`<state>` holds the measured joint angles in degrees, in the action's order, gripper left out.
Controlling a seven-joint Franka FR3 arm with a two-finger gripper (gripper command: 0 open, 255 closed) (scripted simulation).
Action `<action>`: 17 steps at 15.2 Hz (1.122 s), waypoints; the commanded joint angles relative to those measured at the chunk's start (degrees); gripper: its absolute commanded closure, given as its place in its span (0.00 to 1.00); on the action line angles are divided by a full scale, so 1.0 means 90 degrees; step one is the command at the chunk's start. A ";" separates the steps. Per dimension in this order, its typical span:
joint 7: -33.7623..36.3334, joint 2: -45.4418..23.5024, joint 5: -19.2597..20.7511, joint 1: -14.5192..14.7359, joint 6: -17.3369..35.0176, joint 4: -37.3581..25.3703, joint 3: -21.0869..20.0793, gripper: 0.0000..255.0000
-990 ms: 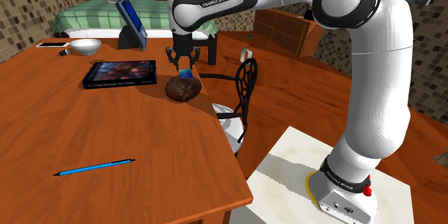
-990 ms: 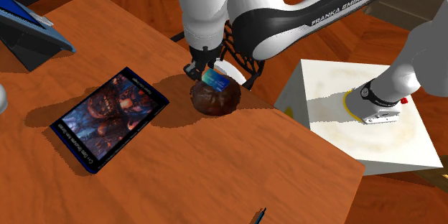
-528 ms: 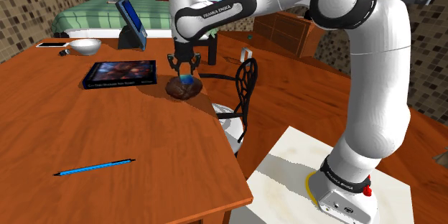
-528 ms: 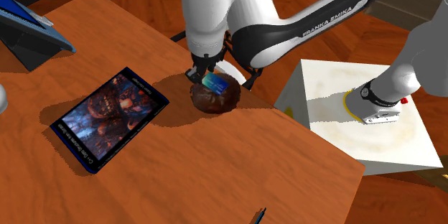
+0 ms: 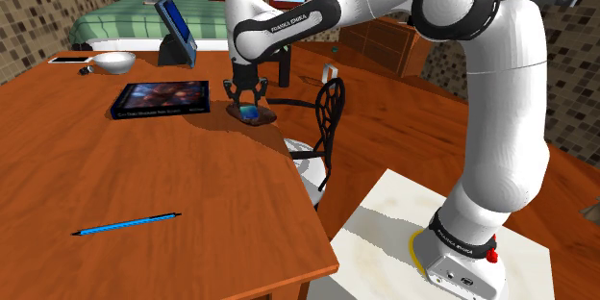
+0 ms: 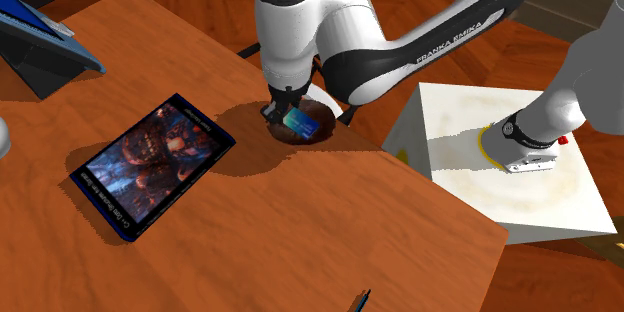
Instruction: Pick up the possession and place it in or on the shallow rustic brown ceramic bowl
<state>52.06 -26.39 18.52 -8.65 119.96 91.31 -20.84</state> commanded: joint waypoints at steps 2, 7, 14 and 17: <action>0.0000 0.0000 0.0000 0.0000 0.0001 0.0001 0.0000 0.00; 0.0000 0.0000 0.0000 0.0000 0.0001 0.0001 0.0000 0.00; -0.0107 0.0318 -0.0168 0.0010 -0.0632 -0.0335 -0.0093 0.00; -0.0107 0.0318 -0.0168 0.0010 -0.0632 -0.0336 -0.0093 0.00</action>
<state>51.10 -23.53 17.02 -8.57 114.30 88.32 -21.68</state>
